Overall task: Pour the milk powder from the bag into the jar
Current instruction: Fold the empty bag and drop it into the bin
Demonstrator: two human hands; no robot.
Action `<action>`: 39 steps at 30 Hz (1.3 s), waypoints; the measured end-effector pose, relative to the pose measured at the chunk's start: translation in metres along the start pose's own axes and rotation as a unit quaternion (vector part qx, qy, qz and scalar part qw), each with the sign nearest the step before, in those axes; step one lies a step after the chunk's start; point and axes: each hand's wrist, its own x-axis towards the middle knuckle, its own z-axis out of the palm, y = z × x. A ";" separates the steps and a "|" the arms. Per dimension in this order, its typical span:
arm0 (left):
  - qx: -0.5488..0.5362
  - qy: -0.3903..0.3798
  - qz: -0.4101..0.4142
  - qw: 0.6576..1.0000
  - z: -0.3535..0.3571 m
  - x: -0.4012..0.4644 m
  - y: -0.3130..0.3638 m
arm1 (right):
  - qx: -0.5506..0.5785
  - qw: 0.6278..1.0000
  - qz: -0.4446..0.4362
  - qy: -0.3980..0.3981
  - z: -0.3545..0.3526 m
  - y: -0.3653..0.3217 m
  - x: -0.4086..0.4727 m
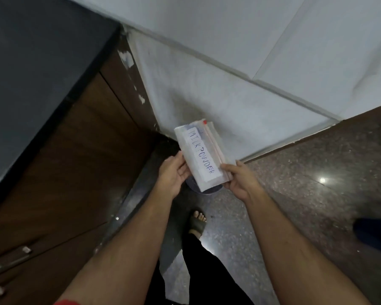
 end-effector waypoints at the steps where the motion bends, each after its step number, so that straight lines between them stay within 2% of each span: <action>1: 0.025 0.010 -0.015 1.000 -0.001 0.009 -0.017 | -0.005 1.000 0.006 0.004 -0.002 0.012 0.009; 7: 0.178 0.076 -0.030 0.981 -0.013 0.081 -0.079 | -0.111 0.992 0.006 0.064 -0.022 0.065 0.077; 13: 0.293 0.060 -0.059 0.952 -0.044 0.163 -0.128 | -0.198 0.975 0.005 0.104 -0.053 0.106 0.149; 17: 0.394 0.042 -0.078 0.915 -0.066 0.224 -0.171 | -0.243 0.963 -0.003 0.121 -0.071 0.139 0.199; 21: 0.415 0.024 -0.084 0.906 -0.079 0.285 -0.214 | -0.280 0.950 -0.018 0.139 -0.089 0.165 0.249; 31: 0.421 -0.034 -0.063 0.904 -0.077 0.344 -0.243 | -0.335 0.930 -0.010 0.150 -0.117 0.191 0.360; 33: 0.434 -0.042 -0.048 0.899 -0.077 0.337 -0.240 | -0.369 0.913 -0.026 0.171 -0.119 0.192 0.363; 37: 0.447 -0.039 -0.047 0.892 -0.078 0.316 -0.233 | -0.522 0.824 -0.059 0.212 -0.117 0.184 0.343; 39: 0.470 -0.032 -0.034 0.882 -0.079 0.299 -0.221 | -0.543 0.813 -0.062 0.199 -0.111 0.177 0.325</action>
